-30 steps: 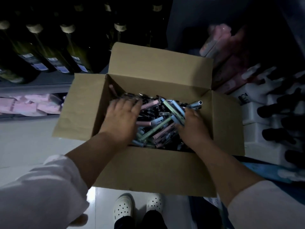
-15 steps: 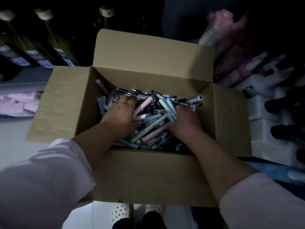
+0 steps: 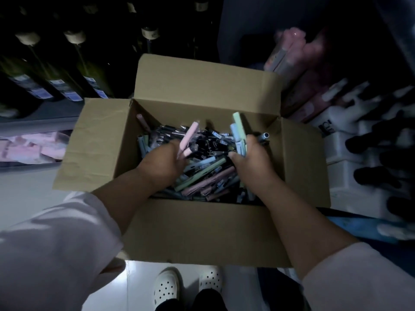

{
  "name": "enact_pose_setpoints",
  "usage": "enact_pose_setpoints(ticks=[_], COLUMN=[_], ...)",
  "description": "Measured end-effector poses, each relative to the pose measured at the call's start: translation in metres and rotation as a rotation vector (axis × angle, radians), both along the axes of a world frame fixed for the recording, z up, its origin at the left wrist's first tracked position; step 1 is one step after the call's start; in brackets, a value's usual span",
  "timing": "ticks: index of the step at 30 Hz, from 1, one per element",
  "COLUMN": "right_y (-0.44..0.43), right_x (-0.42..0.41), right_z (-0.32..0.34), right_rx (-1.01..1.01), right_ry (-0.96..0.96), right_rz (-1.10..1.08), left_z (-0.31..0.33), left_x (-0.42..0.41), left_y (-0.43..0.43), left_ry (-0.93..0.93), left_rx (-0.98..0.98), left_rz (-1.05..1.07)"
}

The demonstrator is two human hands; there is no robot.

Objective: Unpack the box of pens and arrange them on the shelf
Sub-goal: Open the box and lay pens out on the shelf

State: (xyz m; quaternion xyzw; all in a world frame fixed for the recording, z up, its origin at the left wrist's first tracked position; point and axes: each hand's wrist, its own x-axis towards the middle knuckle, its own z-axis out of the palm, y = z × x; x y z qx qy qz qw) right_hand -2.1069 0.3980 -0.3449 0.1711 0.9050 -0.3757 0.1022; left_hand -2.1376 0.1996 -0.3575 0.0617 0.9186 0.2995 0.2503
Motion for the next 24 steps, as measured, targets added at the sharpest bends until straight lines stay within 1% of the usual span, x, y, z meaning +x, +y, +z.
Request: enact_pose_setpoints(ticks=[4,7,9,12,14,17,24], right_y=[-0.006,-0.012,-0.016,-0.017,-0.016,-0.014,-0.003], right_x=[-0.002,0.001,0.005,0.018,0.030,0.051,0.108], right_z=[0.036,0.070,0.099,0.142,0.170,0.212,0.312], right_rx=[-0.269,-0.585,-0.812,-1.028,-1.105,-1.151,-1.131], right_ry=[0.043,0.021,-0.001,-0.025,-0.015,0.008,0.132], right_rz=[-0.144,-0.316,-0.429,-0.516,-0.511,-0.500,-0.456], left_z=[0.040,0.081,0.109,0.147,0.175,0.217,0.312], left_x=[-0.005,-0.003,0.005,0.021,0.034,0.053,0.096], left_y=[0.004,0.010,0.017,0.024,0.028,0.035,0.053], left_ry=[-0.110,-0.226,-0.306,-0.402,-0.455,-0.483,-0.415], left_rx=[0.356,0.501,0.584,0.661,0.704,0.775,0.828], left_rz=[0.204,0.338,0.348,0.360,0.367,0.341,0.260])
